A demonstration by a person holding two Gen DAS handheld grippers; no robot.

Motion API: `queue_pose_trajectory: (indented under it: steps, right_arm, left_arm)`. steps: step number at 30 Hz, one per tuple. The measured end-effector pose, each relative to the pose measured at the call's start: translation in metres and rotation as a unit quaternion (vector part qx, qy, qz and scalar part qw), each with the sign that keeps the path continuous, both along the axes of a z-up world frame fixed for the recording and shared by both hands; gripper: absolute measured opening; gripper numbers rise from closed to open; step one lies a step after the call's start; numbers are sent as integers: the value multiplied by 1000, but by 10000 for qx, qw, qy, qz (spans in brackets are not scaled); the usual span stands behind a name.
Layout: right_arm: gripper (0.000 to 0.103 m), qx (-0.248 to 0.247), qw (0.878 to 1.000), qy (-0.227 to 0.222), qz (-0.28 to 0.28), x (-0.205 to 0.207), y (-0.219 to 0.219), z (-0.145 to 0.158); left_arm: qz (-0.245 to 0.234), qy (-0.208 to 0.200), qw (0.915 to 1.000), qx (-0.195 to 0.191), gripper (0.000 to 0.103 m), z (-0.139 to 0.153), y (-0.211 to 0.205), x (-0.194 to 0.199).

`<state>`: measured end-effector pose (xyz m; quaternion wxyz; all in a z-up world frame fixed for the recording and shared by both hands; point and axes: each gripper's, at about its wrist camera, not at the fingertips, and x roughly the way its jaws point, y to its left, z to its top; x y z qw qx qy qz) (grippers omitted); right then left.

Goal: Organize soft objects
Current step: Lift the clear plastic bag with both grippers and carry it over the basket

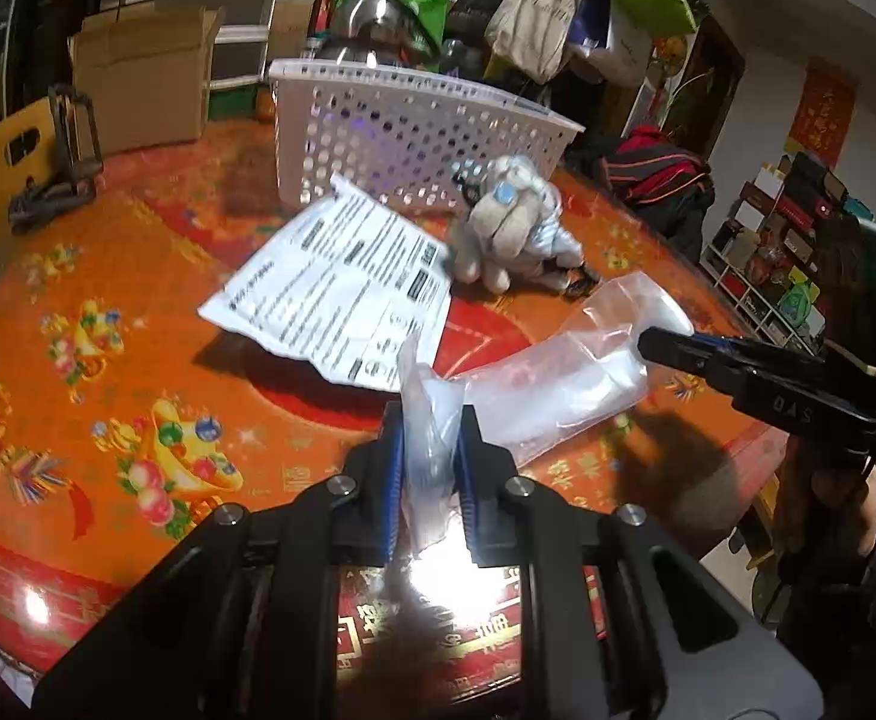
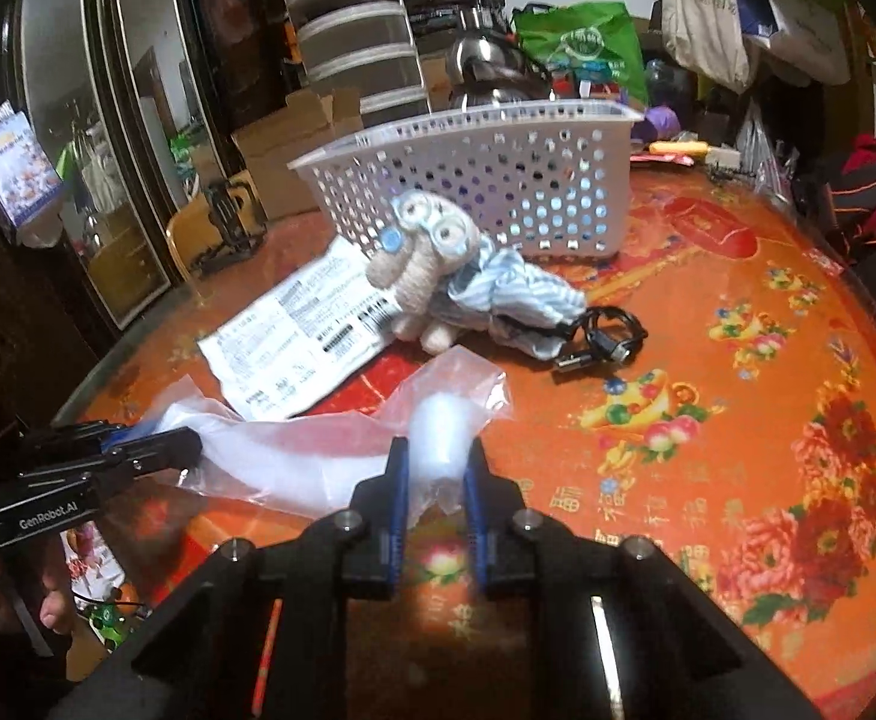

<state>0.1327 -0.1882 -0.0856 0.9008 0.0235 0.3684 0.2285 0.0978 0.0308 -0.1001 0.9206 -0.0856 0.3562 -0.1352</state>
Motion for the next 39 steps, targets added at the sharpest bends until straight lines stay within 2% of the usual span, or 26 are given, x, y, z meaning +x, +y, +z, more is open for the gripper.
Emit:
queue_pose_trajectory:
  steps: [7,16,21,27,32,36,39]
  right_arm:
    - [15,208,9995,-226,65,-11,0,17]
    - [15,430,9986,-294,54,-7,-2,23]
    - [14,481,9979,-440,42,8,-6,43]
    - [15,725,9957,-580,-10,56,-19,85]
    - [14,780,9940,-759,-133,99,-20,126]
    - [14,668,9957,-623,-125,139,-10,139]
    - [14,258,9977,-593,-212,171,-1,143]
  left_arm:
    - [67,-217,9997,-48,14,16,9,0]
    - [110,-367,9992,-133,14,30,12,14]
    - [-3,-563,9983,-155,14,59,10,39]
    - [-120,-888,9960,-59,14,117,8,86]
    - [-34,-863,9962,-63,14,156,14,143]
    - [39,-582,9982,-99,14,167,20,193]
    - [64,-359,9993,50,14,161,18,228]
